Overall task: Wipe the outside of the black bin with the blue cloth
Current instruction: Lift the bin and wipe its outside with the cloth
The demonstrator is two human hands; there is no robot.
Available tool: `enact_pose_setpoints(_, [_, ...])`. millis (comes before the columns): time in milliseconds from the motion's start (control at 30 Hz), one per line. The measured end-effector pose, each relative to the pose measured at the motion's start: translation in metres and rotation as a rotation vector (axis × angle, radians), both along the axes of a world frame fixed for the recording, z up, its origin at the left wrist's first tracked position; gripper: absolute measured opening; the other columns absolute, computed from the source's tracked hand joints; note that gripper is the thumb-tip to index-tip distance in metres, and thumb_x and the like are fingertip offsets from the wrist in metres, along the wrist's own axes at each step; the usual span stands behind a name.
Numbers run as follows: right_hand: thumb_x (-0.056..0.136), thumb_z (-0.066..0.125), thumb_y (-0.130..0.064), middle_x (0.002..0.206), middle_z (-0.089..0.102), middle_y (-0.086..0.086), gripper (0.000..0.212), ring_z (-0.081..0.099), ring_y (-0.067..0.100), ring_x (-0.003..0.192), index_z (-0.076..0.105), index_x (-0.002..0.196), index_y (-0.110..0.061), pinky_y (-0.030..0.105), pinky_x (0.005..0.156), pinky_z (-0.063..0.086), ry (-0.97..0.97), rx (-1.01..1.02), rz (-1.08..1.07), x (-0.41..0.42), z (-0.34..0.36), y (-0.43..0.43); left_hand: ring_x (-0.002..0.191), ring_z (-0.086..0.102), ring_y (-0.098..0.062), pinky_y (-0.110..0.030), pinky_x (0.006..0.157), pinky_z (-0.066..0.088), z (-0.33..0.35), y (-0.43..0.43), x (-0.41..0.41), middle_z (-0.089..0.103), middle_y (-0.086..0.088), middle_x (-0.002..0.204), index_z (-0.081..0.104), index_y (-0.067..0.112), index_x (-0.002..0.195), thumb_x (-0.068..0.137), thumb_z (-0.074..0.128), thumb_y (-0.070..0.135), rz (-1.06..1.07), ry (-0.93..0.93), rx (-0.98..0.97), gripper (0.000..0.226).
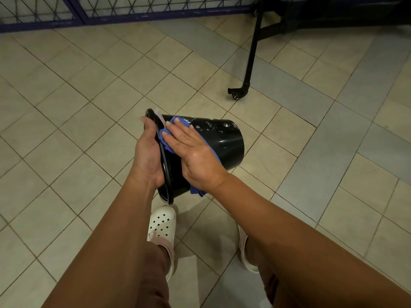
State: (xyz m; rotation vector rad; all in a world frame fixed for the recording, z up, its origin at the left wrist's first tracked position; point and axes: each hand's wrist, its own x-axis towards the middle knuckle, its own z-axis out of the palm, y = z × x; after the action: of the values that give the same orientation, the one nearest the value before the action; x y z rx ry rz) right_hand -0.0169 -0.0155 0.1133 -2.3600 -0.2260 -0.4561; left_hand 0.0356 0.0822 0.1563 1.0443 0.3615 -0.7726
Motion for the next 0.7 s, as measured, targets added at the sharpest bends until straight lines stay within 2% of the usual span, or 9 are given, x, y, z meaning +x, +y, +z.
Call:
enact_pose_setpoints(133, [0.087,0.034,-0.005,0.140,0.045,0.019,0.047,0.032,0.035,0.137,0.051,0.130,0.000,0.049,0.115,0.021,0.011,-0.004,-0.024,0.002,0.004,-0.002,0.114,0.068,-0.027,-0.036,0.097,0.055,0.002,-0.005,-0.003,0.071,-0.014,0.118,0.064,0.007,0.125,0.096,0.030,0.067,0.054,-0.035,-0.024,0.075])
enact_pose_setpoints(267, [0.087,0.039,-0.001,0.142,0.043,0.019,0.045,0.029,0.034,0.138,0.049,0.132,0.000,0.048,0.116,0.018,-0.011,0.031,-0.090,-0.004,-0.002,-0.008,0.108,0.070,-0.027,-0.036,0.091,0.057,0.004,-0.008,-0.006,0.073,-0.016,0.114,0.078,0.006,0.102,0.097,0.024,0.066,0.030,-0.039,-0.041,0.081])
enact_pose_setpoints(333, [0.086,0.043,0.003,0.141,0.044,0.020,0.045,0.031,0.035,0.137,0.050,0.131,0.002,0.050,0.116,0.019,-0.035,0.026,-0.077,-0.008,-0.005,-0.009,0.110,0.070,-0.027,-0.036,0.092,0.057,0.004,-0.007,-0.007,0.072,-0.017,0.116,0.079,0.007,0.101,0.097,0.023,0.068,0.019,-0.026,-0.038,0.083])
enact_pose_setpoints(400, [0.087,0.042,0.002,0.139,0.046,0.021,0.043,0.034,0.036,0.135,0.051,0.129,0.003,0.051,0.114,0.022,-0.051,0.006,-0.035,-0.009,-0.003,-0.009,0.112,0.069,-0.027,-0.036,0.095,0.056,0.002,-0.006,-0.008,0.072,-0.017,0.118,0.076,0.007,0.108,0.097,0.024,0.068,0.018,-0.018,-0.036,0.081])
enact_pose_setpoints(533, [0.087,0.036,-0.001,0.140,0.045,0.021,0.046,0.033,0.037,0.136,0.049,0.130,0.003,0.050,0.115,0.021,-0.002,0.004,-0.030,-0.001,0.008,-0.014,0.119,0.065,-0.026,-0.037,0.102,0.051,-0.001,-0.010,-0.011,0.068,-0.015,0.127,0.059,0.006,0.131,0.100,0.022,0.062,0.016,-0.069,-0.047,0.073])
enact_pose_setpoints(600, [0.086,0.036,0.001,0.141,0.044,0.020,0.048,0.031,0.035,0.137,0.048,0.132,0.001,0.047,0.116,0.016,0.038,0.028,-0.076,0.001,0.010,-0.017,0.122,0.063,-0.025,-0.038,0.105,0.048,-0.001,-0.011,-0.013,0.066,-0.014,0.129,0.057,0.007,0.134,0.101,0.020,0.061,-0.003,-0.080,-0.067,0.072])
enact_pose_setpoints(700, [0.083,0.041,0.004,0.142,0.043,0.020,0.050,0.031,0.034,0.137,0.048,0.132,0.001,0.045,0.115,0.015,0.080,0.102,-0.190,-0.002,0.008,-0.017,0.120,0.064,-0.025,-0.036,0.096,0.055,-0.001,-0.010,-0.013,0.067,-0.013,0.129,0.057,0.009,0.132,0.101,0.020,0.061,-0.025,-0.083,-0.074,0.071])
